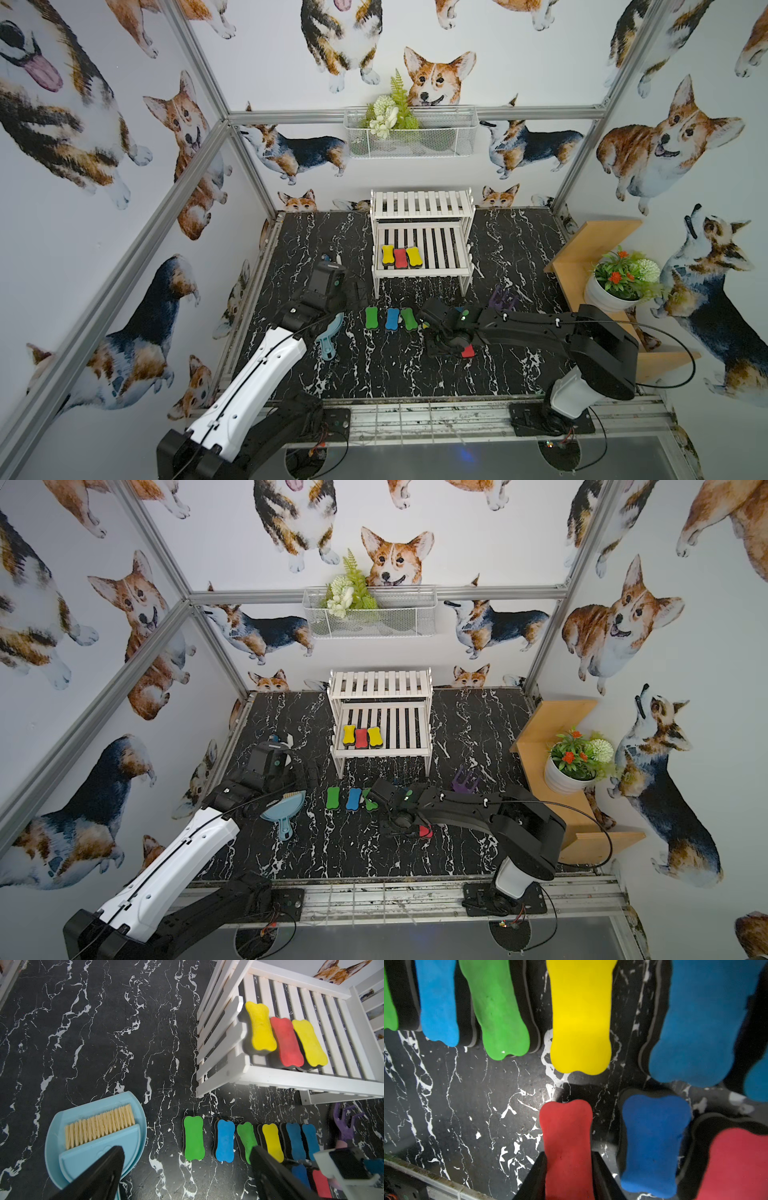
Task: Remove the whiteboard erasers from the shelf
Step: Place the whiteboard eraser at the center of the board.
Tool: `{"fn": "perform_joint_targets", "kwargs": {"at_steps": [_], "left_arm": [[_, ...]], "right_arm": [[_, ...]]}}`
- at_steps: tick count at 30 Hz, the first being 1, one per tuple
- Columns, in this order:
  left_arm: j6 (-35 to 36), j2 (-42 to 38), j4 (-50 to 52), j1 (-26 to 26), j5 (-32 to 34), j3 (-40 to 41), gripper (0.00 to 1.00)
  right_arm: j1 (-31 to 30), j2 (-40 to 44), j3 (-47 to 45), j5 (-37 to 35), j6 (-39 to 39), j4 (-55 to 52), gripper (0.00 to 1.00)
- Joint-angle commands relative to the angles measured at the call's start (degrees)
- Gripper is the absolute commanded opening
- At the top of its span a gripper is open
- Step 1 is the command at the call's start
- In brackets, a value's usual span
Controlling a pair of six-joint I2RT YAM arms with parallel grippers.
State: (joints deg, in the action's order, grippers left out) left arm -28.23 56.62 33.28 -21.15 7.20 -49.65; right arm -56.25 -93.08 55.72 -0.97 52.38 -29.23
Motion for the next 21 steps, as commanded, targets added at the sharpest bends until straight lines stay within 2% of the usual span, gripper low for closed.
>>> {"fn": "perform_joint_targets", "kwargs": {"at_steps": [1,14,21], "left_arm": [[0.4,-0.4,-0.1,0.1,-0.2,-0.1,0.99],[0.2,-0.9,0.2,0.1,-0.4,0.3,0.99],[0.1,-0.9,0.0,0.1,-1.0,0.8,0.99]], "right_arm": [[0.0,-1.5,1.0,-0.5,-1.0,-0.5,0.35],[2.7,-3.3,1.4,-3.0,-2.2,-0.7,0.36],[2.6,-3.6,2.0,-2.8,-2.2,-1.3,0.47]]}}
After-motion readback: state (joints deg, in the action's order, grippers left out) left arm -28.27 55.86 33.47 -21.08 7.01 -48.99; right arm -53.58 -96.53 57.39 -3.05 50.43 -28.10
